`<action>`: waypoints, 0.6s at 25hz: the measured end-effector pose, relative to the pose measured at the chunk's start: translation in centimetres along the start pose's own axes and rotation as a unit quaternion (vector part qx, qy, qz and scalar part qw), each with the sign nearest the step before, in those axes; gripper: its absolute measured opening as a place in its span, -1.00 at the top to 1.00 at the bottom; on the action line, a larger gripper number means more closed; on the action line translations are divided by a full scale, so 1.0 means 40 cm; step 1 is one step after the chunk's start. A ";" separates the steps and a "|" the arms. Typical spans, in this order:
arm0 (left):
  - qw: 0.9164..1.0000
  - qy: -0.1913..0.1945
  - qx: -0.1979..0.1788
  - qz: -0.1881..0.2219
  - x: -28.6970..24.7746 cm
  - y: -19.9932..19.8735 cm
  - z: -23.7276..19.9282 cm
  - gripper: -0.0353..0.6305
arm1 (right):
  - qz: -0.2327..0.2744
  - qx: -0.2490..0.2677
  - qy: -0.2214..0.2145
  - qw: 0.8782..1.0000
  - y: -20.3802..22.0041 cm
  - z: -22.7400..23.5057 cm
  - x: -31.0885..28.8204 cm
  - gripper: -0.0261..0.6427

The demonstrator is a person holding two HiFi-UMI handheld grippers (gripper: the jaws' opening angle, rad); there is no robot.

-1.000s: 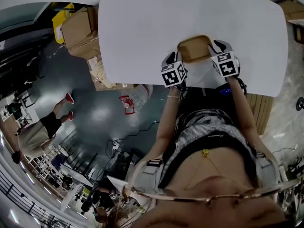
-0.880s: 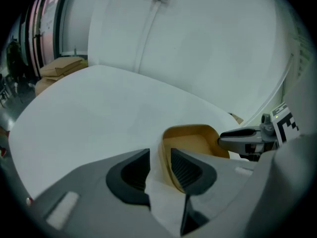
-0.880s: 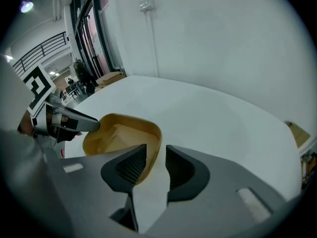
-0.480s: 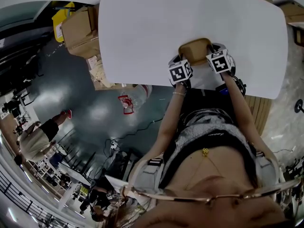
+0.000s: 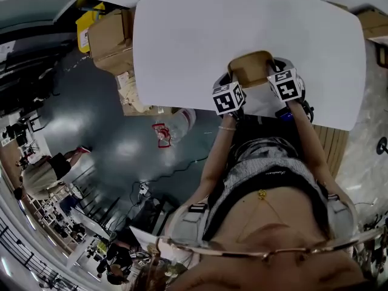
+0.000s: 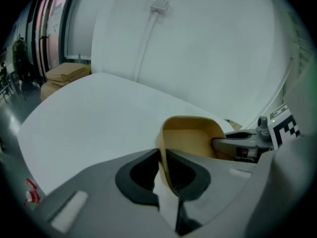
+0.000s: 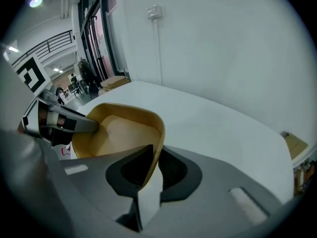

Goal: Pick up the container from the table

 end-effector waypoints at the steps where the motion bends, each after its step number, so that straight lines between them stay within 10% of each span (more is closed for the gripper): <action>1: 1.000 0.001 -0.003 0.007 0.015 -0.006 0.012 0.82 | 0.009 0.001 0.002 1.000 -0.007 0.003 0.020 0.73; 15: 0.990 0.007 -0.062 0.128 0.217 -0.080 0.147 0.82 | 0.144 0.015 0.025 0.989 -0.109 0.017 0.253 0.74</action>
Point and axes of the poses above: the fingertips, and each gripper's own axes: x backward along the fingers, z to its right, y out of its underside, the point moved 10 cm from there along x, backward along the fingers, and after that the axes turned 12 degrees about y, right-handed, at the moved point
